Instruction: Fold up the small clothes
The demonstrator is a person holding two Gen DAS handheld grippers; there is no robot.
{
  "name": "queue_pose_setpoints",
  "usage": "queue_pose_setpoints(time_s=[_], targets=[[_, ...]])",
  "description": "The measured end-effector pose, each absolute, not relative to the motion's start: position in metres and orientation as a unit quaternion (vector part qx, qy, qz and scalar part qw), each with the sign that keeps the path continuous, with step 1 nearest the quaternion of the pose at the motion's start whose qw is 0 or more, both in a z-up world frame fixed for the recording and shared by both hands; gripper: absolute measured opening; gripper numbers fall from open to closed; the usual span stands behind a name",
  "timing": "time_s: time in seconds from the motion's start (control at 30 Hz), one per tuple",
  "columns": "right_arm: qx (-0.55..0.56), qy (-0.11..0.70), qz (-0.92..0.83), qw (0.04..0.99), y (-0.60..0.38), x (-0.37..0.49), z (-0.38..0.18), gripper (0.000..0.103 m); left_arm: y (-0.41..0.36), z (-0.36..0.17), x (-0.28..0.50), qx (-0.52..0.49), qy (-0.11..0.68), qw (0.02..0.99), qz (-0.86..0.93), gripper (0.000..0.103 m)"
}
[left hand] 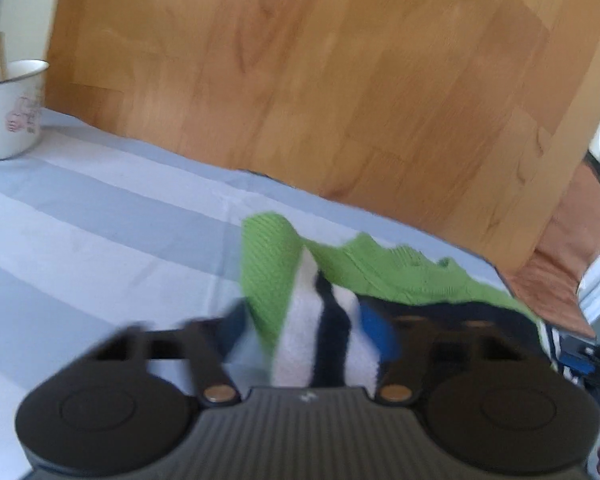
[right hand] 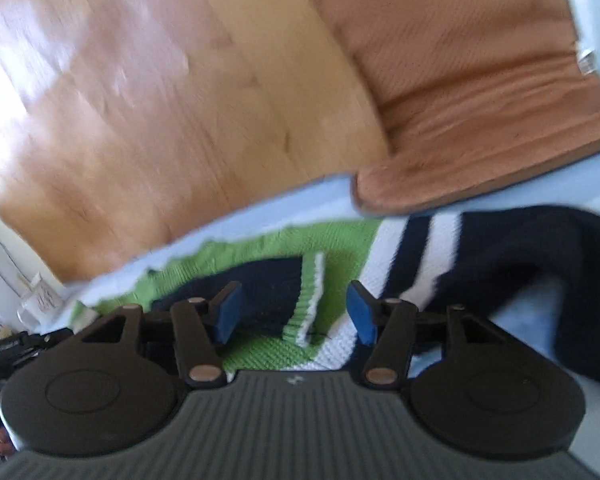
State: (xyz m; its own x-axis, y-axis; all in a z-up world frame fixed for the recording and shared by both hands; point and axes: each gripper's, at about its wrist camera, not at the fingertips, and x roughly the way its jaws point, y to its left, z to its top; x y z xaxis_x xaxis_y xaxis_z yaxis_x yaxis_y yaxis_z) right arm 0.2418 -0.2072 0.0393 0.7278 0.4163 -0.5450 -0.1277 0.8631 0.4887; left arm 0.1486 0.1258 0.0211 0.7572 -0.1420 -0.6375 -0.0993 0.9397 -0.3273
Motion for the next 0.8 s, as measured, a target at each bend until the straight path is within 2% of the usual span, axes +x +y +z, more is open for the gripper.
queue_pose_setpoints(time_s=[0.07, 0.1, 0.2, 0.27, 0.33, 0.37, 0.4, 0.43, 0.53, 0.67, 0.8], targets=[[0.167, 0.35, 0.164, 0.907, -0.191, 0.245, 0.033, 0.009, 0.119, 0.017, 0.147, -0.152, 0.328, 0.932, 0.009, 0.018], [0.128, 0.333, 0.154, 0.921, -0.184, 0.24, 0.035, 0.007, 0.119, 0.015, 0.142, -0.149, 0.311, 0.938, 0.022, 0.011], [0.129, 0.284, 0.14, 0.94, -0.195, 0.228, 0.044, 0.004, 0.125, 0.017, 0.132, -0.131, 0.271, 0.952, 0.059, 0.01], [0.134, 0.289, 0.104, 0.942, -0.207, 0.23, 0.037, 0.006, 0.121, 0.011, 0.135, -0.122, 0.288, 0.948, 0.064, 0.012], [0.159, 0.329, 0.101, 0.925, -0.215, 0.234, 0.024, 0.008, 0.12, 0.008, 0.139, -0.117, 0.309, 0.941, 0.066, 0.016], [0.181, 0.322, 0.105, 0.924, -0.223, 0.23, 0.025, 0.01, 0.121, 0.009, 0.136, -0.119, 0.305, 0.943, 0.068, 0.025], [0.197, 0.323, 0.106, 0.92, -0.231, 0.225, 0.028, 0.011, 0.122, 0.011, 0.133, -0.117, 0.302, 0.943, 0.076, 0.039], [0.213, 0.315, 0.104, 0.919, -0.238, 0.218, 0.031, 0.014, 0.125, 0.013, 0.13, -0.115, 0.298, 0.944, 0.085, 0.044], [0.269, 0.278, 0.106, 0.916, -0.261, 0.191, 0.037, 0.037, 0.136, 0.028, 0.114, -0.157, 0.254, 0.949, 0.099, 0.045], [0.301, 0.269, 0.126, 0.906, -0.266, 0.17, 0.027, 0.041, 0.14, 0.043, 0.104, -0.207, 0.202, 0.956, 0.059, 0.045], [0.304, 0.268, 0.122, 0.906, -0.261, 0.163, 0.02, 0.049, 0.121, 0.041, 0.105, -0.175, 0.199, 0.964, 0.009, 0.045]])
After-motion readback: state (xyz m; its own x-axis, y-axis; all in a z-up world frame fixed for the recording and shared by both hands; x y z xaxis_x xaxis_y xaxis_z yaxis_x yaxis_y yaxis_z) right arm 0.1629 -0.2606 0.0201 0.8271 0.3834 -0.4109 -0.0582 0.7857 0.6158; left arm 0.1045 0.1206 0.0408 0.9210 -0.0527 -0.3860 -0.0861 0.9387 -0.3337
